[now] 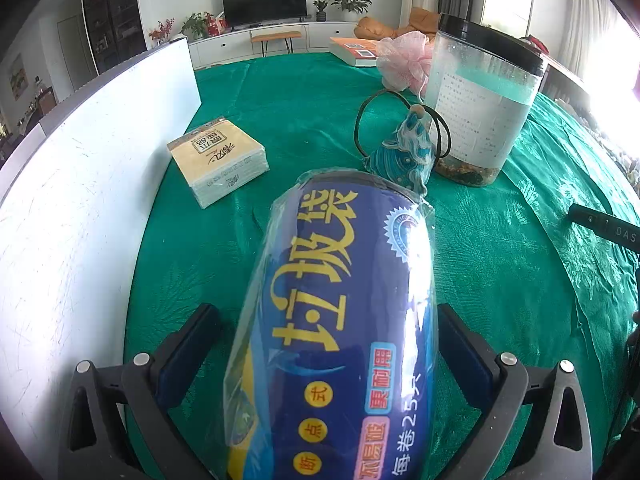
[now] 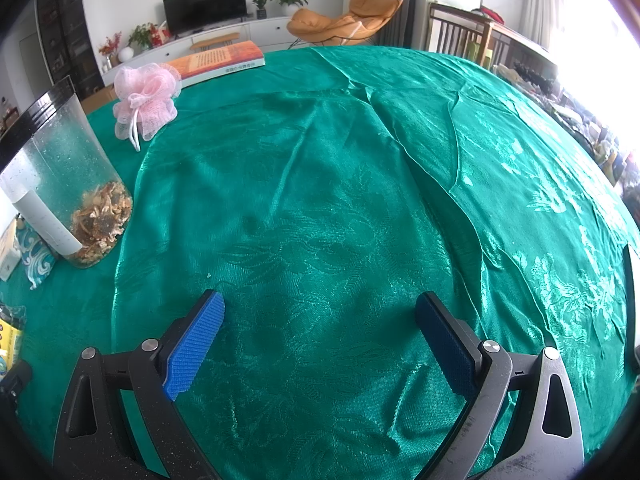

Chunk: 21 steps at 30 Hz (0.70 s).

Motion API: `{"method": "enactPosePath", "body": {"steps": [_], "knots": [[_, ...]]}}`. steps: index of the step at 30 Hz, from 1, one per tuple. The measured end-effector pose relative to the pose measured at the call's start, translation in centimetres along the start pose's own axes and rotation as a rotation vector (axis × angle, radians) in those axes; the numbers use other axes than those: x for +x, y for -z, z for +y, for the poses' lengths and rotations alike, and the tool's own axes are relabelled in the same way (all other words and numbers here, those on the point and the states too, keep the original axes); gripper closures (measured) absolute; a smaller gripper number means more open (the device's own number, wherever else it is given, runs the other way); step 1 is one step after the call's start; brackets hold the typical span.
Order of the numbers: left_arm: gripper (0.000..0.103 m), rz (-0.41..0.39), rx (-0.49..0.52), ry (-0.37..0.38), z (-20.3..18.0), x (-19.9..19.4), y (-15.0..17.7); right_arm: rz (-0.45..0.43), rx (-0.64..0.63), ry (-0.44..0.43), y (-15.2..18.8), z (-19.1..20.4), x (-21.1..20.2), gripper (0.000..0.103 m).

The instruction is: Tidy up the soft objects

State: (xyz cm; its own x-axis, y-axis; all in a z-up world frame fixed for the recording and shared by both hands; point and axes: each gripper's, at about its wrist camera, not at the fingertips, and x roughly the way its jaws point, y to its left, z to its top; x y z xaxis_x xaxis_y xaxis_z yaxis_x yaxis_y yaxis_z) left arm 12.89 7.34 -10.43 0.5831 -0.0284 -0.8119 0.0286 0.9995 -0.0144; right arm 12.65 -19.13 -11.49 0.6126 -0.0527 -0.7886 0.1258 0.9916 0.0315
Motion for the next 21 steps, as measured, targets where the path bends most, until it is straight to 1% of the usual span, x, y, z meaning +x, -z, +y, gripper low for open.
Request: {"method": "enactPosePath", "body": {"steps": [21], "knots": [[0.0, 0.0, 0.0, -0.001, 0.09, 0.07, -0.05, 0.003, -0.01, -0.016, 0.1, -0.13, -0.14, 0.005]]}}
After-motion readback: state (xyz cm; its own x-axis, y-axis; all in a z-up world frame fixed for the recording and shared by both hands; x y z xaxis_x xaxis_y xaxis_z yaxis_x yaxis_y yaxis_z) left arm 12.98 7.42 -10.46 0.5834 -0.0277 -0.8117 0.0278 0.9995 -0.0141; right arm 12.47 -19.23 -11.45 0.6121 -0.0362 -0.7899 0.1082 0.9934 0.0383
